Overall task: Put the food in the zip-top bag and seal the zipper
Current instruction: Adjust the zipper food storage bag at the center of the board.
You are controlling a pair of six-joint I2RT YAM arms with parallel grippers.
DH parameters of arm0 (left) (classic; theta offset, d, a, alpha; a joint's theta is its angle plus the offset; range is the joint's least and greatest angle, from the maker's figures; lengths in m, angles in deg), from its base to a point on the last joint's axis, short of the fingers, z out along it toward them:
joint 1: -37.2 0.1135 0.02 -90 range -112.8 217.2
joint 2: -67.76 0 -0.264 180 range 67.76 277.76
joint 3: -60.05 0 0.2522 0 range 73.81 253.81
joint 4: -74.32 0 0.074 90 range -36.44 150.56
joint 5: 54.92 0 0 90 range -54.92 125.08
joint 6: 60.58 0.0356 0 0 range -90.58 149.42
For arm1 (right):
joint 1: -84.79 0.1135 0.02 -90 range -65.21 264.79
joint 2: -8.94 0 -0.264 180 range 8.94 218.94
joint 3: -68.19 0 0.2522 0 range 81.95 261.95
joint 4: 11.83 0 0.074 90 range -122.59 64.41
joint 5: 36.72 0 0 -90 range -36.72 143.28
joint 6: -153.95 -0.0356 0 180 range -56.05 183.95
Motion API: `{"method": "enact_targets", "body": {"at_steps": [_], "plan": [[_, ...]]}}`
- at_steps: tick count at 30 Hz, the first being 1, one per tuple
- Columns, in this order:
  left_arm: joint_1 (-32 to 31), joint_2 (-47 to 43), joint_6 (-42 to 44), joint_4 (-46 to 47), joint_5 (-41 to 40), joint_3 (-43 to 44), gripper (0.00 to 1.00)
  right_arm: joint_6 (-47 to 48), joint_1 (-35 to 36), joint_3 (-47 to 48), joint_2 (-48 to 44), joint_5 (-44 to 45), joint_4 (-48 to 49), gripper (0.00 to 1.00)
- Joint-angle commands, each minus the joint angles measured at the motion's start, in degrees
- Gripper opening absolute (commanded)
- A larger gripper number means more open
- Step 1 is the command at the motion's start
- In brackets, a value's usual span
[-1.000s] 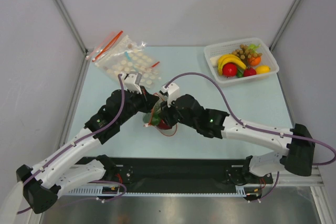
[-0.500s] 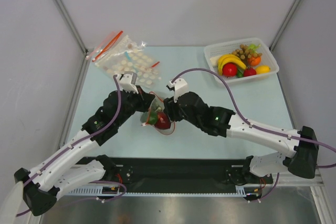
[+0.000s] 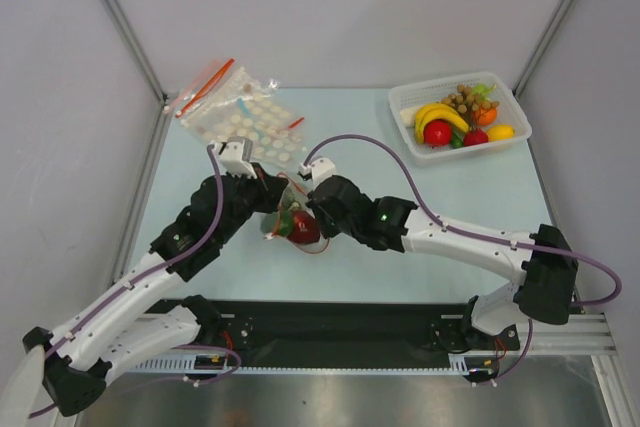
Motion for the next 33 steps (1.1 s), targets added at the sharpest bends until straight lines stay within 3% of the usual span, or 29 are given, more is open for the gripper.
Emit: {"method": "enact_targets", "body": {"at_steps": [1, 6, 11, 16, 22, 27, 31, 33], "plan": [[0.45, -2.31, 0.17, 4.0, 0.7, 0.85, 0.0, -0.03, -0.35, 3.52, -1.62, -1.02, -2.14, 0.0], [-0.25, 0.32, 0.87, 8.14, 15.44, 1.19, 0.0, -0.74, -4.38, 2.82, -6.98, -3.65, -2.13, 0.0], [-5.77, 6.82, 3.06, 5.6, 16.01, 6.02, 0.0, -5.03, -18.7, 3.51, -13.14, -16.27, 0.5, 0.0], [-7.54, 9.38, 3.07, 6.37, 16.7, 6.65, 0.01, -6.01, -22.5, 10.19, -9.46, -18.24, -2.39, 0.02], [-7.28, 10.69, -0.27, 9.36, 19.25, 4.89, 0.02, -5.22, -22.59, 8.01, -5.94, -20.97, 0.67, 0.26], [-1.14, 12.19, -7.02, 15.43, 28.1, 0.33, 0.0, -5.13, -22.5, 4.32, -4.53, -21.58, 2.25, 0.36], [3.0, 13.77, -9.23, 17.72, 31.21, -1.09, 0.0, -4.96, -21.72, 2.47, -4.0, -22.11, 3.05, 0.6], [4.05, 13.25, -9.32, 17.46, 30.6, -1.7, 0.0, -4.61, -20.75, 2.29, -4.17, -20.62, 2.52, 0.66]]}}
